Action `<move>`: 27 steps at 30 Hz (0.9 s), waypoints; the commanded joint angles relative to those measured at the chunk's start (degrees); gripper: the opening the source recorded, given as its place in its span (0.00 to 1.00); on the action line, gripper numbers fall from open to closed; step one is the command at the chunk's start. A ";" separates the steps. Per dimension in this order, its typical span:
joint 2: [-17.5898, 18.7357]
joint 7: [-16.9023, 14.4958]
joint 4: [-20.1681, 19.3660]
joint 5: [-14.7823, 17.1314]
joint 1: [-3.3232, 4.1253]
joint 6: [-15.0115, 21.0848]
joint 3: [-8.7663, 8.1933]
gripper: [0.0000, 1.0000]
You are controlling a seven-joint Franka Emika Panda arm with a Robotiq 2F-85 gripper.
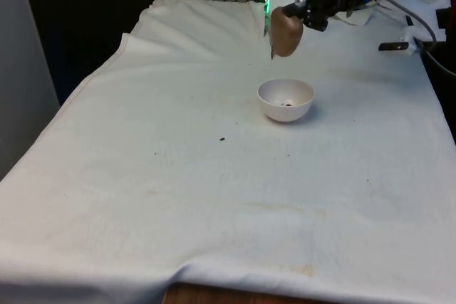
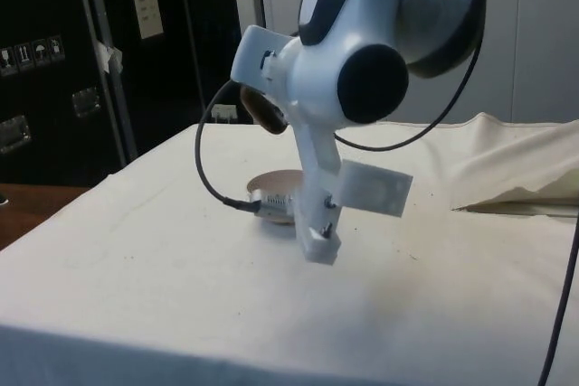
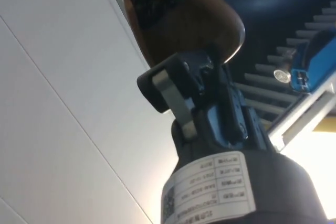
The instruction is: Pour the coffee beans from the cup into the bowl.
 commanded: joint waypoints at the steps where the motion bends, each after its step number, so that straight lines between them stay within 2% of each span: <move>1: 0.52 -0.52 0.29 0.00 0.34 -1.38 0.23 0.00; 5: 1.66 -0.17 0.74 -0.17 0.40 -4.35 1.38 0.00; 6: 1.49 -0.06 0.63 0.00 0.06 -3.72 1.49 0.00; 7: 2.23 0.06 0.97 -0.23 0.46 -5.84 1.95 0.00; 8: 2.46 0.34 0.97 -0.23 0.46 -6.53 2.29 0.00; 13: 3.72 3.32 0.69 -0.34 0.23 -9.68 3.61 0.00; 24: 5.16 9.11 0.17 -1.09 0.29 -13.69 4.24 0.00; 26: 5.16 9.05 0.23 -0.80 0.11 -13.58 4.35 0.00; 27: 5.50 10.03 0.17 -1.49 0.29 -14.38 4.24 0.00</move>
